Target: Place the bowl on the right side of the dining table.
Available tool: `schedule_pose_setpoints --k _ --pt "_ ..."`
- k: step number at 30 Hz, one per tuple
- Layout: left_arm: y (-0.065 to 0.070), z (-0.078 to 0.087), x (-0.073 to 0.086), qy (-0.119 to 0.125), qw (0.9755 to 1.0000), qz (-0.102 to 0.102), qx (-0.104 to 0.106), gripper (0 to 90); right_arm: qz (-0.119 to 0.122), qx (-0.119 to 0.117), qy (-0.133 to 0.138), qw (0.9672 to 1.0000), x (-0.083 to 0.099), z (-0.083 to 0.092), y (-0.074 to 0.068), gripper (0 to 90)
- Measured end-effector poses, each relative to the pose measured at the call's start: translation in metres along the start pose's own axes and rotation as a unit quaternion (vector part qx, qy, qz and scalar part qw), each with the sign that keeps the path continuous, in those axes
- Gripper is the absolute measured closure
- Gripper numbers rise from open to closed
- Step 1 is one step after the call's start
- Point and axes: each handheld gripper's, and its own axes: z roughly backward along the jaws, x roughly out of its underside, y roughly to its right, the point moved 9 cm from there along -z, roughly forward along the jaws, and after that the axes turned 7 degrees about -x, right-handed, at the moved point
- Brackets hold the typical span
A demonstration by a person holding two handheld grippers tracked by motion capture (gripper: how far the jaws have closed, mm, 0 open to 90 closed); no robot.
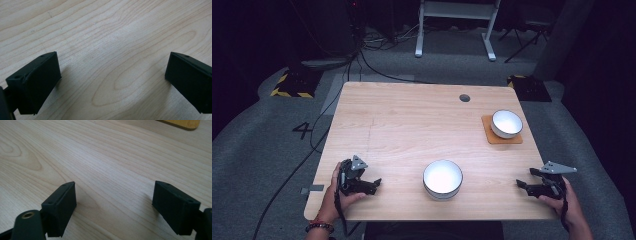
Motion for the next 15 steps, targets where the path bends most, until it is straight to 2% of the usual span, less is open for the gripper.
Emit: schedule_pose_setpoints --k 4,15 --pt "0.0002 -0.0002 -0.0001 0.001 1.0 0.0 0.001 0.1 -0.002 0.003 0.01 0.9999 0.0011 0.0005 0.0021 18.8" --pt "0.0007 -0.0004 -0.0001 0.001 1.0 0.001 0.003 0.1 0.001 0.002 0.011 0.9999 0.0015 0.0006 0.0025 18.4"
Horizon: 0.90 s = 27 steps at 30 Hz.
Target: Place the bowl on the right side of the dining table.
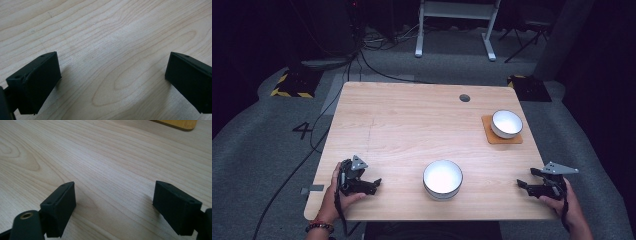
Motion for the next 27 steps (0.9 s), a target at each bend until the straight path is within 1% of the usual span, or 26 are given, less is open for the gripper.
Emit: schedule_pose_setpoints --k 1,8,10,11,12,17,26,27 --pt "0.0009 0.0 0.0004 -0.002 1.0 0.002 0.003 0.1 0.001 0.0 -0.001 1.0 0.0001 0.0001 0.0001 18.4" --pt "0.0008 0.0 0.0003 -0.001 1.0 0.002 0.003 0.2 -0.001 0.0 0.001 1.0 -0.0004 -0.0006 -0.0001 18.4" --pt "-0.0002 -0.0001 -0.0001 0.001 1.0 -0.001 0.0 0.1 0.0 0.0 0.0 1.0 -0.0005 -0.0007 0.0002 18.4" --pt "0.0007 -0.0003 0.0001 0.001 1.0 0.002 0.002 0.1 0.0 0.0 0.0 1.0 -0.0005 -0.0009 0.0002 18.4" --pt "-0.0001 -0.0003 -0.0002 0.002 1.0 0.0 -0.001 0.1 0.0 0.0 0.0 1.0 -0.0005 -0.0009 0.0002 18.3" --pt "0.0005 -0.0001 0.0001 0.0 1.0 0.001 0.002 0.2 0.0 0.0 0.0 1.0 -0.0006 -0.001 0.0003 18.4" --pt "0.0005 0.0 0.0003 -0.001 1.0 0.001 0.002 0.1 -0.001 0.002 -0.001 1.0 -0.0008 -0.0012 0.0005 18.4" --pt "-0.0002 0.0 0.0 0.0 1.0 0.0 0.0 0.1 0.0 0.002 -0.001 1.0 -0.0007 -0.0011 0.0005 18.4"
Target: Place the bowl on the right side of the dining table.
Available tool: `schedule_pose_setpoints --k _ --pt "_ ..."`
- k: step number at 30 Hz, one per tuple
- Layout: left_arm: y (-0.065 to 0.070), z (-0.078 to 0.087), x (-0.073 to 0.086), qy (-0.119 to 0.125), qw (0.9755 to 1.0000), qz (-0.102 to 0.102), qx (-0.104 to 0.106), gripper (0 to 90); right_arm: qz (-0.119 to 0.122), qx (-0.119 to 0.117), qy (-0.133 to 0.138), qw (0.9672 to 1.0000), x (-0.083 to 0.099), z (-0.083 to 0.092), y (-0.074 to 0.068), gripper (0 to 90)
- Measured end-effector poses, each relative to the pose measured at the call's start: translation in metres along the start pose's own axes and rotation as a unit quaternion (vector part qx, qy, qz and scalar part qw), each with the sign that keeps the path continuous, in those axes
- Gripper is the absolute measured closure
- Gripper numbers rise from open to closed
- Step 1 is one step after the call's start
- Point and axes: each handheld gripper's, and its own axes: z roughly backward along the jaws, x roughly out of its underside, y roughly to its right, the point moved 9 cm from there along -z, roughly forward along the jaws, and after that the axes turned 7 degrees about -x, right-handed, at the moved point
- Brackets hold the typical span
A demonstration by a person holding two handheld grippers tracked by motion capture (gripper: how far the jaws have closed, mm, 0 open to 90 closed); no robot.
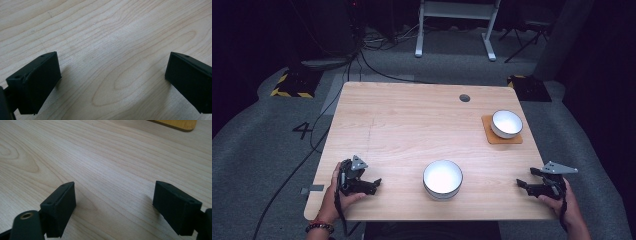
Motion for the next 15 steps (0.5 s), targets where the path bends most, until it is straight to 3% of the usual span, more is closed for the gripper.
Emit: schedule_pose_setpoints --k 15 --pt "0.0006 -0.0003 0.0 0.001 1.0 0.002 0.001 0.1 0.0 0.0 0.001 1.0 -0.0001 -0.0001 -0.0002 18.4"
